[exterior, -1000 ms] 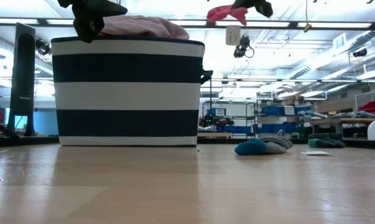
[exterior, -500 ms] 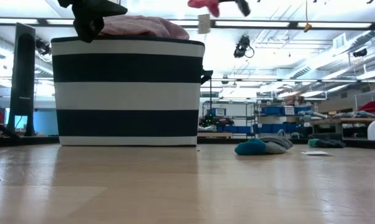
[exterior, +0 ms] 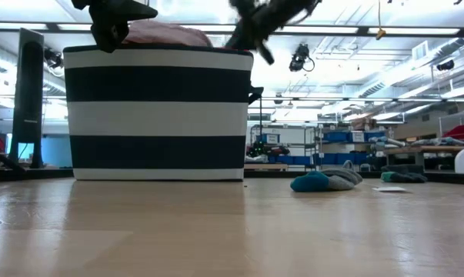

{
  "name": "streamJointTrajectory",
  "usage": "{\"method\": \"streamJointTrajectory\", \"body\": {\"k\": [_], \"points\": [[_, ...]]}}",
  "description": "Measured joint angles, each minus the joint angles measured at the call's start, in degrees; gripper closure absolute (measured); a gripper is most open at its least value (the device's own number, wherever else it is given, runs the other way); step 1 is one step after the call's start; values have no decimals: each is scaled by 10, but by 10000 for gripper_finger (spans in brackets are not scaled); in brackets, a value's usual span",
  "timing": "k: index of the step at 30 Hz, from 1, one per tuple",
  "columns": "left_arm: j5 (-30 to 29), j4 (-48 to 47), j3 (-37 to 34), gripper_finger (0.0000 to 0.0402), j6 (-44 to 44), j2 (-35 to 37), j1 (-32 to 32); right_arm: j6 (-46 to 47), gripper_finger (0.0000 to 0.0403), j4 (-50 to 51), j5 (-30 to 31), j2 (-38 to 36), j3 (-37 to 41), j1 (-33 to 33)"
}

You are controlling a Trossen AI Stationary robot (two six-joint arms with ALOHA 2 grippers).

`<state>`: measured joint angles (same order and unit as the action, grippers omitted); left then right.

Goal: Sort clothes
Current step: Put the orange sock into the blue laundry bin

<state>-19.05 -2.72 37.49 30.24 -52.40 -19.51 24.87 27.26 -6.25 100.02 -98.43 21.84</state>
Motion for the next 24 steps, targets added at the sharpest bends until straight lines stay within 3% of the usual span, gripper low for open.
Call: {"method": "streamJointTrajectory", "body": {"k": [7, 16, 24], "points": [[0, -3, 0, 275, 0, 0, 0, 17, 399, -4, -59, 78, -3, -5], [0, -11, 0, 275, 0, 0, 0, -4, 394, -8, -71, 91, -2, -9], [0, -20, 0, 275, 0, 0, 0, -5, 312, -6, -70, 52, 3, 5]]}}
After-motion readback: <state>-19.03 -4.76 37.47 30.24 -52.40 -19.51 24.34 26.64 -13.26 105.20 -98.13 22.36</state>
